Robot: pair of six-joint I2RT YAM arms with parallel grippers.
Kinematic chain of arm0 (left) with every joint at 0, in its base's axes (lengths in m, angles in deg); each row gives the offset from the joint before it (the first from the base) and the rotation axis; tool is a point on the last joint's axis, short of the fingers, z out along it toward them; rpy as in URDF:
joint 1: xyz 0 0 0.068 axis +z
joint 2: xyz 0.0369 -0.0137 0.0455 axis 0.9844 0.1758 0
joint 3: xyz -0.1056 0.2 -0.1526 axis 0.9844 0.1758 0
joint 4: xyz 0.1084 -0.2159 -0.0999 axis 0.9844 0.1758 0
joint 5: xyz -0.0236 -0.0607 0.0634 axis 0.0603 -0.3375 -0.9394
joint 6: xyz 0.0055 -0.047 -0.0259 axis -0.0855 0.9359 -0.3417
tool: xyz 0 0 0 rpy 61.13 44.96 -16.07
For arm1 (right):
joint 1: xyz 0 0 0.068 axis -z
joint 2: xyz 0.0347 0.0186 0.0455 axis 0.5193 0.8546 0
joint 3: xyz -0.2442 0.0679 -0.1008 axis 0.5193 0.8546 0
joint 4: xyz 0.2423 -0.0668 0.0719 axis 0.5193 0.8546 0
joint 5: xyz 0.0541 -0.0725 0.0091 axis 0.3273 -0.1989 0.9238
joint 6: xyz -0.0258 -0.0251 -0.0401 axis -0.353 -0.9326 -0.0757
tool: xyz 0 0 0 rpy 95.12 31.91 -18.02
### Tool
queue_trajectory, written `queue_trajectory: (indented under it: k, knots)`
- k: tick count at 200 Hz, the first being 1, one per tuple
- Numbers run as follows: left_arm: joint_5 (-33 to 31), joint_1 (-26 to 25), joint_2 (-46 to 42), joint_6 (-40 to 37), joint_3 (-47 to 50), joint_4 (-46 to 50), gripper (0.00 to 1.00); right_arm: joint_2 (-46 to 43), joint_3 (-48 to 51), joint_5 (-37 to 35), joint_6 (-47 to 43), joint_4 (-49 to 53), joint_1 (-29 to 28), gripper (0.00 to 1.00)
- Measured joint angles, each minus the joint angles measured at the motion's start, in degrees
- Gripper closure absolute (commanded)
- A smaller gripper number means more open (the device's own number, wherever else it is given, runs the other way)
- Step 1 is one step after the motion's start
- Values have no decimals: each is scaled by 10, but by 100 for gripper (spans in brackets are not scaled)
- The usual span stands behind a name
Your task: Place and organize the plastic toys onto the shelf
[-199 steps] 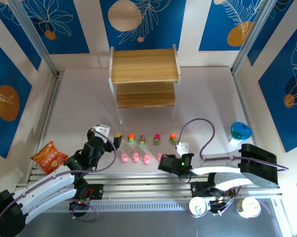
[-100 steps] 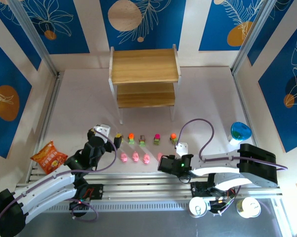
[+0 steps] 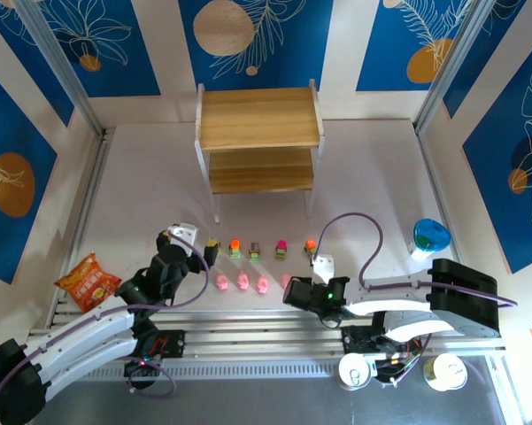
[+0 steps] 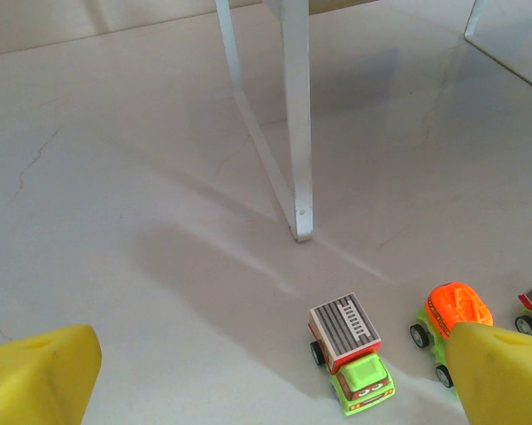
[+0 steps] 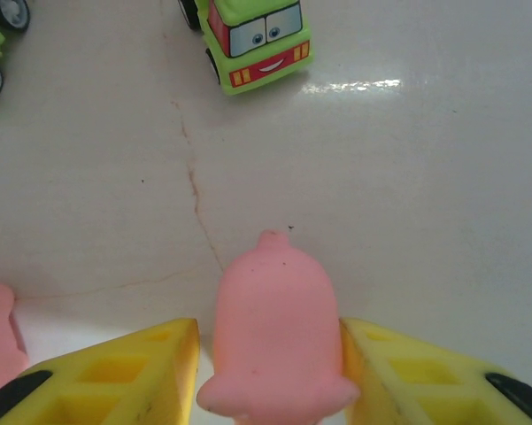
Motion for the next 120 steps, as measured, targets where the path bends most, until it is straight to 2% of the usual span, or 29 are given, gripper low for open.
queue_trajectory:
  k: [54,120]
  knots:
    - [0,0,0,0,0,0,0,7,0,-2,5,2,-2,57]
    - [0,0,0,0,0,0,0,7,0,-6,20,9,-6,64]
